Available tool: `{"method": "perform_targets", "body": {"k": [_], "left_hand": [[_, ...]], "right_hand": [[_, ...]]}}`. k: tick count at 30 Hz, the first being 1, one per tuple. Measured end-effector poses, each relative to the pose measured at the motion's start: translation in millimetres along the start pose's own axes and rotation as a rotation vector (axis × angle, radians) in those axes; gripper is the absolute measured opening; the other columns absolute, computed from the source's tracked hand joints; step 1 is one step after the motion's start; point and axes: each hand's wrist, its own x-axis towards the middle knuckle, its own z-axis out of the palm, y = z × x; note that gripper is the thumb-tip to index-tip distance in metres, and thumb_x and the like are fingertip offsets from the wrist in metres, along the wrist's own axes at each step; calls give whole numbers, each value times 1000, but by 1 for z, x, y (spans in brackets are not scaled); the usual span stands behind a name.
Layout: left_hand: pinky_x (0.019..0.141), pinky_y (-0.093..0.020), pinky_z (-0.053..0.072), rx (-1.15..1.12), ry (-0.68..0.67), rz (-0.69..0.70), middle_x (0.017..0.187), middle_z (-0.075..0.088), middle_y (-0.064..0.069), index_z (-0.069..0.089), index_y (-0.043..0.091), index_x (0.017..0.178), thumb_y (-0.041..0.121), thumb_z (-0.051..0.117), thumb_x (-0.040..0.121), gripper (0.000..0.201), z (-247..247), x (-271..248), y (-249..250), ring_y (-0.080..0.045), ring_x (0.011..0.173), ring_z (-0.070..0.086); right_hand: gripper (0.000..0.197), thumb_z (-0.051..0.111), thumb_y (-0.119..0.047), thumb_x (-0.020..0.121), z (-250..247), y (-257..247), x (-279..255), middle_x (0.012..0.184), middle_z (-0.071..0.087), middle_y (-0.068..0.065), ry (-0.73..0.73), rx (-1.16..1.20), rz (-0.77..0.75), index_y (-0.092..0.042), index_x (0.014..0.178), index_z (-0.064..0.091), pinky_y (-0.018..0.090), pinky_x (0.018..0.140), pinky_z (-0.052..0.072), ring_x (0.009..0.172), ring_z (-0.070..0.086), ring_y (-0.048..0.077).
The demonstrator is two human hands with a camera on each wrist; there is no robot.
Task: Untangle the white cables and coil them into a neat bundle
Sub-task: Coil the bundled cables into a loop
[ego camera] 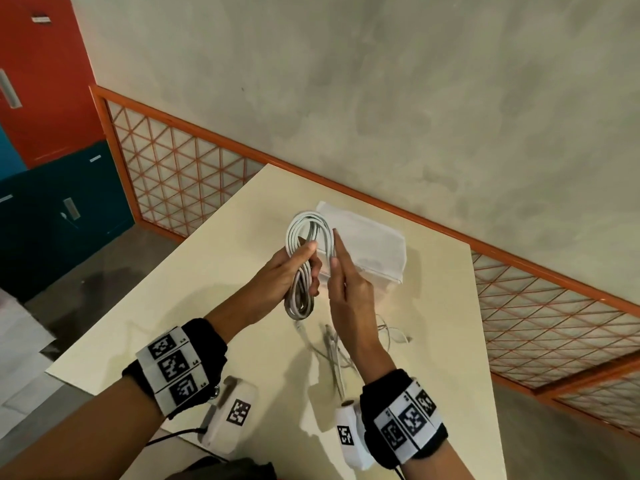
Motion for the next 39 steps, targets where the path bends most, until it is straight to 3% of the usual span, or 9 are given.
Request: {"method": "perform_targets", "body": {"k": [4, 9, 13, 19, 21, 24, 28, 34, 39], "left_hand": [[60, -24, 46, 56, 65, 5, 67, 56, -8, 56, 9, 89, 43, 40, 96, 38, 1, 1, -4, -16, 60, 55], [87, -31, 49, 95, 86, 28, 96, 62, -13, 57, 6, 110, 39, 41, 96, 39, -1, 4, -9, -17, 93, 61], [69, -19, 47, 134, 99, 5, 78, 56, -9, 60, 1, 92, 35, 44, 96, 38, -1, 6, -10, -12, 75, 57], [53, -16, 46, 132, 221, -4, 66, 55, -12, 60, -1, 80, 30, 49, 95, 37, 0, 11, -15, -13, 58, 56], [54, -23, 46, 121, 310, 22, 64, 56, -11, 61, 2, 77, 31, 49, 95, 36, -3, 14, -17, -15, 58, 56], [52, -21, 49, 59, 535, 53, 61, 62, -6, 63, 7, 73, 34, 50, 94, 37, -18, 19, -17, -13, 52, 60], [50, -19, 50, -64, 628, 88, 50, 61, 5, 58, 14, 65, 31, 48, 96, 37, -25, 21, -19, -9, 47, 58], [61, -30, 50, -411, 549, -97, 51, 57, 5, 54, 15, 66, 33, 54, 93, 32, -26, 25, -20, -12, 49, 57], [60, -28, 47, -573, 553, -200, 46, 45, 9, 47, 18, 64, 38, 54, 91, 34, -27, 28, -22, -7, 44, 46]], "right_hand": [[42, 35, -20, 102, 4, -3, 0, 56, 45, -13, -53, -42, -31, -29, 143, 38, 8, 54, 34, 55, 51, 0], [42, 32, -24, 102, 8, -7, -4, 77, 64, 3, -124, -125, -92, -25, 143, 38, 25, 59, 46, 59, 51, 10], [59, 13, -40, 95, 9, -4, -5, 78, 64, 12, -163, -277, -155, -13, 143, 37, 43, 59, 48, 61, 57, 28], [56, 17, -32, 98, 6, -5, -2, 94, 64, 16, -273, -272, -179, -4, 146, 25, 39, 68, 49, 77, 61, 31], [53, 28, -28, 102, 5, -4, -1, 94, 64, 9, -328, -158, -88, -8, 149, 17, 26, 73, 45, 77, 61, 19], [46, 48, -26, 97, 1, 3, -2, 64, 54, -5, -305, 8, 27, -19, 141, 35, 23, 59, 42, 56, 53, 8], [30, 47, -21, 99, 3, -5, -9, 61, 46, -10, -294, 20, -156, -20, 128, 55, 16, 57, 39, 57, 50, 14], [42, 31, -25, 103, 13, -10, -15, 84, 50, 5, -587, -217, -227, -15, 143, 34, 44, 68, 43, 70, 48, 26], [51, 28, -30, 103, 6, -15, -16, 95, 60, 18, -750, -353, -200, -28, 151, 10, 45, 73, 44, 79, 54, 39]]}}
